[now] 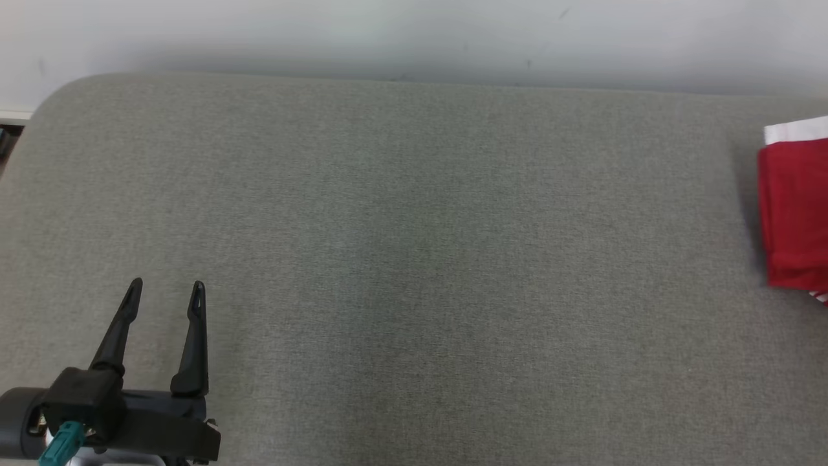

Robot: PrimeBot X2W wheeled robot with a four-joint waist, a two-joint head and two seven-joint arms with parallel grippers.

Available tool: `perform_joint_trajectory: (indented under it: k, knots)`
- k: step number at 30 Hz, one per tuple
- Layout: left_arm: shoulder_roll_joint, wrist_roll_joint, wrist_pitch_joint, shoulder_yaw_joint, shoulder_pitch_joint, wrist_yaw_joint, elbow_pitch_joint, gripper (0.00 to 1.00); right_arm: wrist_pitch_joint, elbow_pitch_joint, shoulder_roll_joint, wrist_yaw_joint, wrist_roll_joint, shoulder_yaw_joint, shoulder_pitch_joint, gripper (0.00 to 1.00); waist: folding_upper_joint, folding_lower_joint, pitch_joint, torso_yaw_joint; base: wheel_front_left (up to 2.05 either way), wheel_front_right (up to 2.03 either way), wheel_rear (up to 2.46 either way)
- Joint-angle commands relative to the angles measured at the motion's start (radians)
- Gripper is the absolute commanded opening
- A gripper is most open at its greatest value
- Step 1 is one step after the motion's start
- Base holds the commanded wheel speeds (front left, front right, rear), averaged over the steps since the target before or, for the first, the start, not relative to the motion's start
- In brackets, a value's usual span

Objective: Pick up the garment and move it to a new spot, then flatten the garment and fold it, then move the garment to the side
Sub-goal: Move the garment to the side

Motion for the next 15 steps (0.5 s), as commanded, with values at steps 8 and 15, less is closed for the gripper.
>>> perform_joint_trajectory:
  k: [8, 15]
  knots:
    - [0.028, 0.016, 0.014, -0.001, -0.034, -0.003, -0.022, 1.00, 0.014, 0.000, -0.050, -0.001, -0.031, 0.033, -0.061, 0.00, -0.0001, -0.0001, 0.047, -0.037, 0.00, 0.00, 0.00]
    - [0.042, 0.022, 0.021, -0.001, -0.049, 0.000, -0.038, 1.00, 0.015, 0.010, -0.061, -0.001, -0.049, 0.059, -0.111, 0.00, -0.0001, -0.0001, 0.083, -0.046, 0.00, 0.00, 0.00]
